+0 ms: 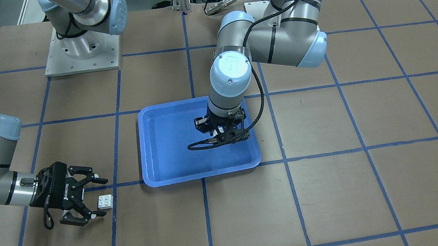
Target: Assemble white blocks and place on blue tray
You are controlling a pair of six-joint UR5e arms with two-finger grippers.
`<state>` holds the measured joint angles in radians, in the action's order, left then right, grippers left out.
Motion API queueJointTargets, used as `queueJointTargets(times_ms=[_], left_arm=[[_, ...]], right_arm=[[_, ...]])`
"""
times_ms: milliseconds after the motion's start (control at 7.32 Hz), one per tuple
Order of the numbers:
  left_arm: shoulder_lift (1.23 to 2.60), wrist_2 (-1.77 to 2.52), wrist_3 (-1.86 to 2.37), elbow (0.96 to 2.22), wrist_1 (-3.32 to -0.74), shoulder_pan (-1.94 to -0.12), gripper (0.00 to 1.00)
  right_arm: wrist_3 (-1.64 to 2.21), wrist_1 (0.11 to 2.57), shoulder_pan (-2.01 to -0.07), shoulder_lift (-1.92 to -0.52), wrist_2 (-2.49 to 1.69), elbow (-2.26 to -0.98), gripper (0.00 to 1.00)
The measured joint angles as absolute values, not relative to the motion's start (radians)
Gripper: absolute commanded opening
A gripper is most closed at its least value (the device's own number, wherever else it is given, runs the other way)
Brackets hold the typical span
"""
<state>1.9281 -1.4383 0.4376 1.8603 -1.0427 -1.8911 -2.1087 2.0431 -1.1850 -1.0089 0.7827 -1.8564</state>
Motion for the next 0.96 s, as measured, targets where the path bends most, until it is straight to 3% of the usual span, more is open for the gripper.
queueJointTargets(times_ms=[410, 547, 683, 820, 957], left_arm=[[1.94, -1.425, 0.461, 1.875, -1.043, -1.938, 0.19], [1.947, -1.426, 0.456, 1.878, -1.036, -1.941, 0.27], [1.959, -1.426, 0.455, 1.879, -1.013, -1.942, 0.66], [1.974, -1.425, 0.456, 1.88, -0.974, -1.943, 0.86], [1.987, -1.426, 0.457, 1.882, -0.944, -1.944, 0.89]], right_arm=[[-2.111, 2.045, -1.184, -1.008, 0.784, -1.857, 0.77], [-2.111, 2.048, -1.184, -1.009, 0.784, -1.858, 0.74], [-2.111, 2.052, -1.182, -1.009, 0.784, -1.858, 0.72], [-2.111, 2.052, -1.18, -1.009, 0.784, -1.859, 0.64], [-2.111, 2.054, -1.178, -1.009, 0.784, -1.859, 0.48]])
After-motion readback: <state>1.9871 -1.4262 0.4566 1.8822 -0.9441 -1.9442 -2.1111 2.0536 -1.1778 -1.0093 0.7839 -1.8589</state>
